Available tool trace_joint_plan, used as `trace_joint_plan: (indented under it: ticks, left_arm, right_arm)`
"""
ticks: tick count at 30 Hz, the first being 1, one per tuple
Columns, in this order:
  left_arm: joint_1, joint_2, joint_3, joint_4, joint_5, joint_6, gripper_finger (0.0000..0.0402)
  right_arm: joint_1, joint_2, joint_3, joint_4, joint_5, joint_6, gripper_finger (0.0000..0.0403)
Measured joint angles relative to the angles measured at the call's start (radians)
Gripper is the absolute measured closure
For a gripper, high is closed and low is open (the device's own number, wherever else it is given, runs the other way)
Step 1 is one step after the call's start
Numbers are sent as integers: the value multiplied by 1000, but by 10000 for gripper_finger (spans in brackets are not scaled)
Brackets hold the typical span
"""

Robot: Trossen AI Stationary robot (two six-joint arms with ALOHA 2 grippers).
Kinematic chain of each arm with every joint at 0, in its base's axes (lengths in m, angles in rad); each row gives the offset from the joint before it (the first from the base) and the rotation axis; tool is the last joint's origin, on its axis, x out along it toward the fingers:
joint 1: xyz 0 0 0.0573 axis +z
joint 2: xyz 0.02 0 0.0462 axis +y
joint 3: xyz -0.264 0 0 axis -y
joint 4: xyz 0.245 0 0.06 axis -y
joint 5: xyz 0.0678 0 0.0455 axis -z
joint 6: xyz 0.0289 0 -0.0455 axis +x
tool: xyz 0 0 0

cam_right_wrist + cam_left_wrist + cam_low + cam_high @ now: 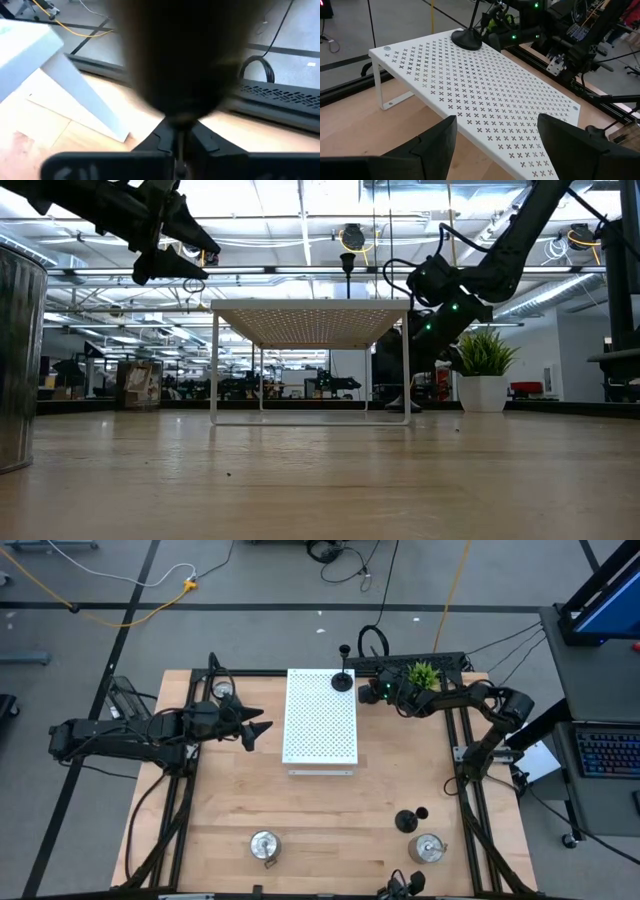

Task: Pick & Place candle stick holders
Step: Put the top black candle holder on the shelf aligned with the other black candle holder

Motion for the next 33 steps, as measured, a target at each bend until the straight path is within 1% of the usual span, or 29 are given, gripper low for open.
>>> trace_joint_plan:
  ticks: [10,14,20,23,33]
  left_arm:
    - [0,0,0,0,0,0,117]
    - [0,0,0,0,0,0,117]
    - [0,0,0,0,0,0,117]
    - [0,0,0,1,0,0,117]
    - [-1,0,0,1,0,-1,117]
  right_arm:
    - [0,-2,2,-13,-1,-6,398]
    - [1,-46,0,-74,-4,-29,400]
    - [9,-204,0,-235,21,-65,401]
    - [28,-292,-1,-272,20,-68,401]
    - [161,-580,0,-471,19,-87,402]
